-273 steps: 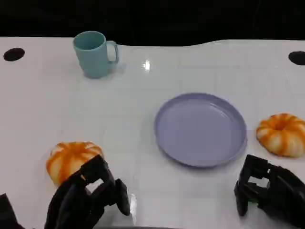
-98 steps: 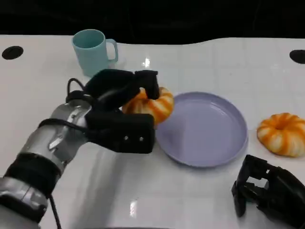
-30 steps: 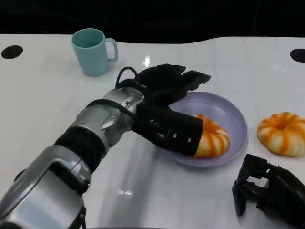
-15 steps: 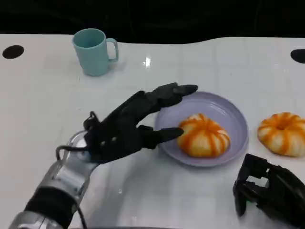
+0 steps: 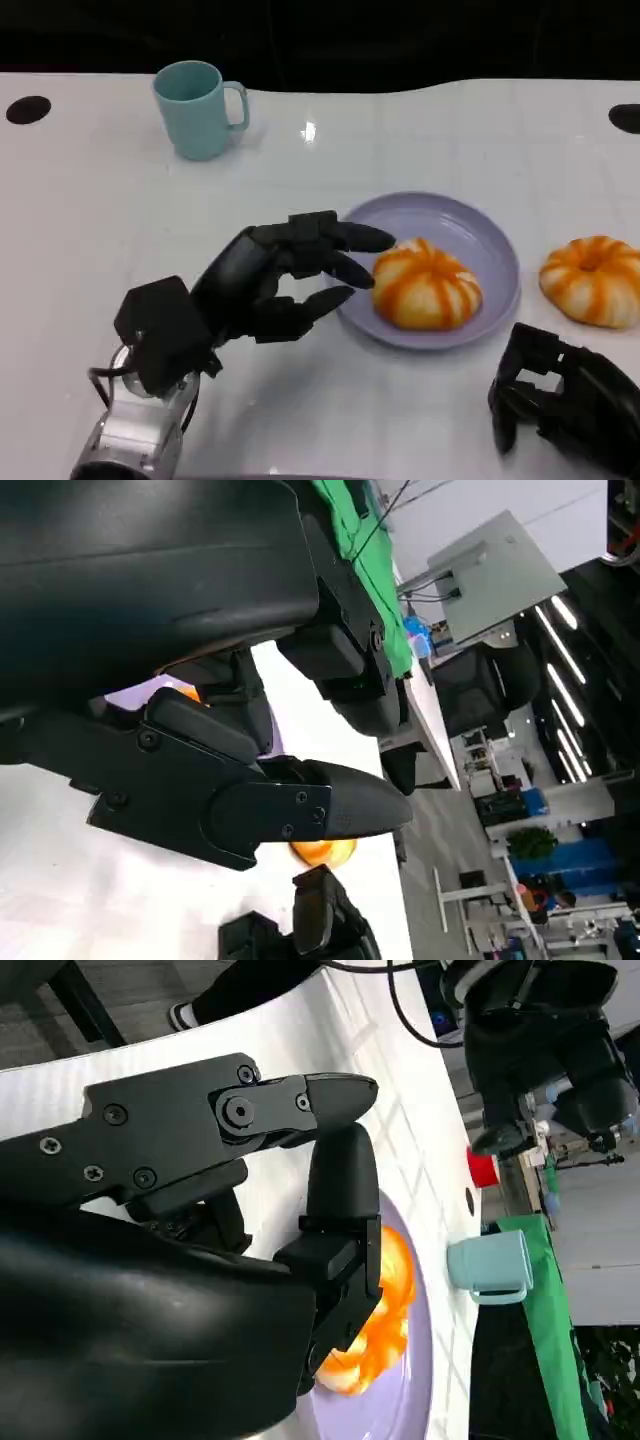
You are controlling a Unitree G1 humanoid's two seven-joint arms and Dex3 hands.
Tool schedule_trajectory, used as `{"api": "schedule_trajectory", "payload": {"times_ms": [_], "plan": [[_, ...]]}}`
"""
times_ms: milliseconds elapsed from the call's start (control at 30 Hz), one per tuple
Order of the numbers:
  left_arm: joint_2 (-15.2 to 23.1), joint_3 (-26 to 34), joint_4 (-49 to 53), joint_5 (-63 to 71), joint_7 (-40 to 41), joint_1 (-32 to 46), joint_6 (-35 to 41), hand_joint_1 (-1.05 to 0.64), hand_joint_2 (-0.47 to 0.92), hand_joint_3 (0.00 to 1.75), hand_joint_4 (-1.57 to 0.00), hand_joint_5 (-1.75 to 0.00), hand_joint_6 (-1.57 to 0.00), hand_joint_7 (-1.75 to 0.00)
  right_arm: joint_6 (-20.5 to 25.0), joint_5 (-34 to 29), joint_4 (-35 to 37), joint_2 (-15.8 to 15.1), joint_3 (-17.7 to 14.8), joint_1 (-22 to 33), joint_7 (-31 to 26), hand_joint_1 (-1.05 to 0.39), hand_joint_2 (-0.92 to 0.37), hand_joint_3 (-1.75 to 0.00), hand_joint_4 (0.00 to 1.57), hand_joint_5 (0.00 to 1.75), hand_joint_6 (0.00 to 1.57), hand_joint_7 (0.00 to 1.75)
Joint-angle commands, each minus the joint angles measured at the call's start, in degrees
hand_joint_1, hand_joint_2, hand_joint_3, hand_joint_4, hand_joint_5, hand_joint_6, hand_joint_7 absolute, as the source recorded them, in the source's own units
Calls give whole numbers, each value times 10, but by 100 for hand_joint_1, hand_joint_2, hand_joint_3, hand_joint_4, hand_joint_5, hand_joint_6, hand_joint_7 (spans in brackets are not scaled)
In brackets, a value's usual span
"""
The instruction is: Grasp the bread from the table and place it into the plate.
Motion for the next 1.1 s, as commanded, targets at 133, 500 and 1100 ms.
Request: {"api": "schedule_trajectory", "payload": {"times_ms": [133,500,1100], "plan": [[4,37,-218,-188,-54,177,204,-77,92,41,-55,-170,-47,-149,22,0,-13,-10,-1,12,-8,-61,-92,-20,71,175,62,162],[-9,73,-312,-265,-90,285,301,-78,92,30,-78,-175,-54,-174,17,-6,-27,-10,4,18,-16,-62,-92,-21,72,175,62,163],[-27,120,-303,-316,-137,335,368,-75,92,22,-87,-175,-67,-158,35,-4,-58,-15,12,31,-33,-63,-92,-20,73,175,62,166]]}}
